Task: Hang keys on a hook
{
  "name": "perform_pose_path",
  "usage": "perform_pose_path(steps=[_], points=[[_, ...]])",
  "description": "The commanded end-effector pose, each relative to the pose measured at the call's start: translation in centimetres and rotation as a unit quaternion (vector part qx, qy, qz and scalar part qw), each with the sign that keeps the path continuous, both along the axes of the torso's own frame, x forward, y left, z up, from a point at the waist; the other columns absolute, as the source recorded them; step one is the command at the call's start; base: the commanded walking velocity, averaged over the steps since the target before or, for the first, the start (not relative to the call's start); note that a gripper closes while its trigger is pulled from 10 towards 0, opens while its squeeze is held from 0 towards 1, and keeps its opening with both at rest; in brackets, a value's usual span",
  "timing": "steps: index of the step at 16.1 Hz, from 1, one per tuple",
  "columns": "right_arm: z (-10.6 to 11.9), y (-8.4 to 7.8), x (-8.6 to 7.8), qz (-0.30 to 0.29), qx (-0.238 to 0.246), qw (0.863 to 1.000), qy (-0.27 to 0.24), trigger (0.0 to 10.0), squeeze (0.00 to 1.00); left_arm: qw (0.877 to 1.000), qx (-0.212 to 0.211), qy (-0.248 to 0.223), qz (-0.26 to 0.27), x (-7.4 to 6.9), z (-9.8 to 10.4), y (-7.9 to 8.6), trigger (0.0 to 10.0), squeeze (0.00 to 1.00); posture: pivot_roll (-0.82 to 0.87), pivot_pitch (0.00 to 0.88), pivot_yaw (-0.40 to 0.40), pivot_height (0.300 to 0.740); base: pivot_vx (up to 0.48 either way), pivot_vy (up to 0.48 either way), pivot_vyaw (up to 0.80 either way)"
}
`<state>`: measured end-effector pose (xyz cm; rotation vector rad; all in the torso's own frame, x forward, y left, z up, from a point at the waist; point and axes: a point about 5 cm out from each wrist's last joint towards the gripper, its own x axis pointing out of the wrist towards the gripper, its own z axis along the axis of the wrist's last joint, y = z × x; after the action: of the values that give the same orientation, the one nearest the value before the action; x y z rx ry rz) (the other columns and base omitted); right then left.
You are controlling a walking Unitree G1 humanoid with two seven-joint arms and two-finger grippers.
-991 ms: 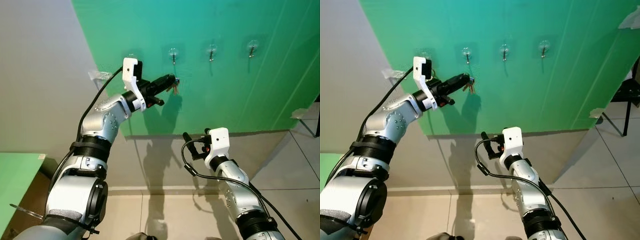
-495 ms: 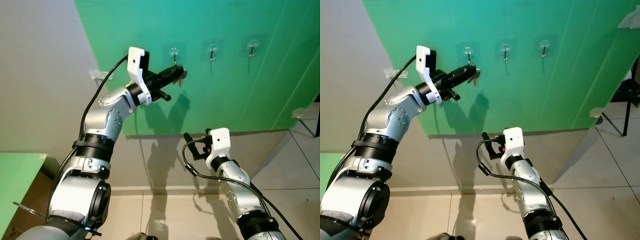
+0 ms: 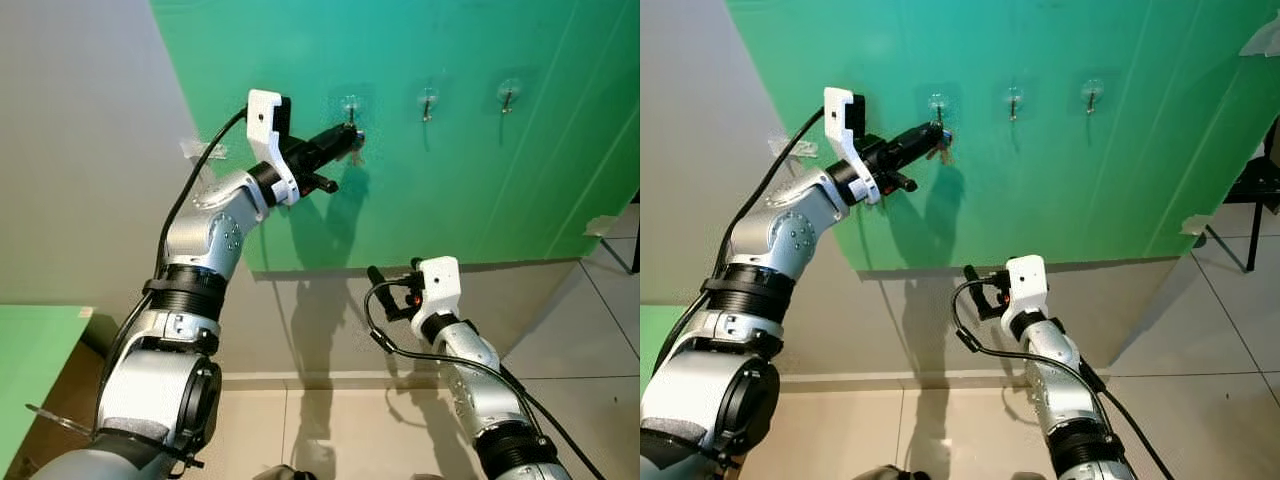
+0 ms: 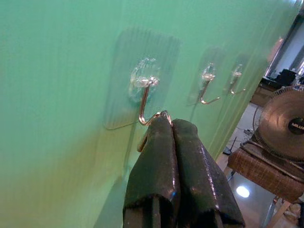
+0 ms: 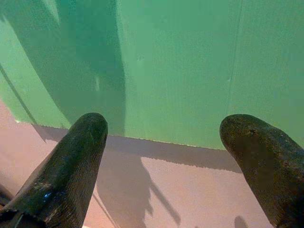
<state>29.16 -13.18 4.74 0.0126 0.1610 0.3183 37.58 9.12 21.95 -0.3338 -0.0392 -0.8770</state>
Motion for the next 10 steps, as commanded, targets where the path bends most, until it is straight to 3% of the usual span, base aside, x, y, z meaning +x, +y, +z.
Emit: perform_pose_path(steps=[1,5,10], points=[[-0.2,0.1,-0.3,0.002,-0.003,1.0,0.003,10.0,0.0,1.0,-0.006,-0.007,0.009,0.3,0.8,0.2,0.0,0.0,-0.23,0.0,0.118,0.74,0.0,0.0,0.0],[-0.3,0.1,-0.3,0.002,-0.003,1.0,0.005,10.0,0.0,0.999,-0.029,0.014,0.014,0.9,0.7,0.0,0.0,0.0,-0.23,0.0,0.12,0.74,0.0,0.0,0.0],[-0.4,0.1,-0.4,0.001,-0.001,1.0,0.008,10.0,0.0,0.992,-0.079,0.096,0.038,1.7,-0.5,0.4,0.0,0.0,-0.24,0.0,0.126,0.74,0.0,0.0,0.0]])
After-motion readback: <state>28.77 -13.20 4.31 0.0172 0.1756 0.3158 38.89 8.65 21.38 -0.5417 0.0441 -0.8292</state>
